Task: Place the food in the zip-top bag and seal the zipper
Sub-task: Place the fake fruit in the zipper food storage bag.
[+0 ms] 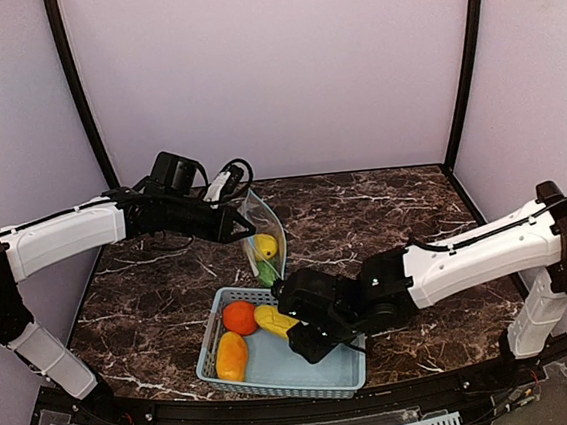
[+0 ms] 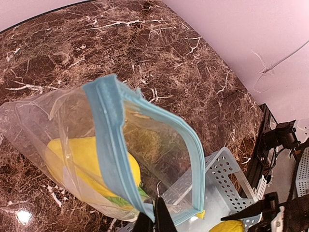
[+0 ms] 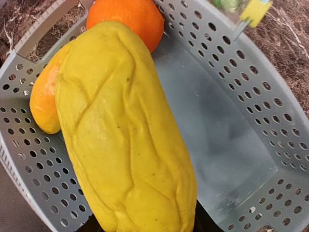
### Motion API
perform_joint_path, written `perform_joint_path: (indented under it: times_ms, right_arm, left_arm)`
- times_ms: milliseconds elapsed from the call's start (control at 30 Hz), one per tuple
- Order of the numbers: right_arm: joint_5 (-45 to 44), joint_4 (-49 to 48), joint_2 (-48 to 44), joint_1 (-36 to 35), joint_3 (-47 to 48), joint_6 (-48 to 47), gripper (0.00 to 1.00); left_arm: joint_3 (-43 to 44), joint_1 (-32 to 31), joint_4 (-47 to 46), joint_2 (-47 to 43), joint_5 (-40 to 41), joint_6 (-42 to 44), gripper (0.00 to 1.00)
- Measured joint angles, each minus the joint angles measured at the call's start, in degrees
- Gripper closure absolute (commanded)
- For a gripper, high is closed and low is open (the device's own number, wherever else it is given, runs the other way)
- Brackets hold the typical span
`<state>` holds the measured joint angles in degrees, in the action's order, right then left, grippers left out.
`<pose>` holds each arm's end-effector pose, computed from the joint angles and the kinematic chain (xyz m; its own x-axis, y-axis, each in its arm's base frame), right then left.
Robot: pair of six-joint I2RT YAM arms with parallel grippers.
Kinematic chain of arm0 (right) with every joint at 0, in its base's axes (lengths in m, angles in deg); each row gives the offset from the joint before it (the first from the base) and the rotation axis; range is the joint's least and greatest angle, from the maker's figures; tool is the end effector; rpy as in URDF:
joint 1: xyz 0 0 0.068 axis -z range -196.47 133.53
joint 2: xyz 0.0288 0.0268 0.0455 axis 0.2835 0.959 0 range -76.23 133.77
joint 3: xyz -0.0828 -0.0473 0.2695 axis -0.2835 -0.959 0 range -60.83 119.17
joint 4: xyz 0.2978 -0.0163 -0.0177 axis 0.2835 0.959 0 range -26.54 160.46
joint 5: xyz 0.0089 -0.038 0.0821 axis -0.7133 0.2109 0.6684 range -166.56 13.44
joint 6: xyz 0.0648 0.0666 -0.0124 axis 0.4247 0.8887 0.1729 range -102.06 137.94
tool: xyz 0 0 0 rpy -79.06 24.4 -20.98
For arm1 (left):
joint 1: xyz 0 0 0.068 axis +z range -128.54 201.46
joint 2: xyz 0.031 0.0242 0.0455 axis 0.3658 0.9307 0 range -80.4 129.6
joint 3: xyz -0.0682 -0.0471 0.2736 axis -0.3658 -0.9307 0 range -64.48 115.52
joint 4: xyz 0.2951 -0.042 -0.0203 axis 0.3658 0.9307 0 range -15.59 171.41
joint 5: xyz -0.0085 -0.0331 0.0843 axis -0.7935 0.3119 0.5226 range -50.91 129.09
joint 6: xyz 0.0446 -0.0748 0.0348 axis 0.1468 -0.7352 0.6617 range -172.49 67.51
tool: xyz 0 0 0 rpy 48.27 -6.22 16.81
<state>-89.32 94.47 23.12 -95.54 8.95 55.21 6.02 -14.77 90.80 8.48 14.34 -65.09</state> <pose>0.0979 0.4079 0.1628 -0.6989 -0.5041 -0.5073 -0.6457 0.7498 0.1444 0.3239 -0.2811 0.2721 -0.6264 0.2134 -0.7497 0.6943 0.5900 -0.4122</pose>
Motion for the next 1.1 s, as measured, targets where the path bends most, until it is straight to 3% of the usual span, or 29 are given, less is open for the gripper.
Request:
perform_joint_path:
  times_ms: [167,567,1100]
  right_arm:
    - [-2.1,4.5,-6.0,0.6,0.5,1.1,0.63]
    - [-3.8,12.1,-6.5,7.8,8.4,1.7,0.64]
    - [-0.4,12.8,0.5,15.2,18.2,-0.4,0.62]
  left_arm:
    - [0.0,0.0,0.0,0.0,-0.2,0.0,0.99]
    - [0.0,0.0,-0.5,0.0,-2.2,0.0,0.99]
    - [0.0,-0.8,-1.5,0.0,-4.6,0.0,0.99]
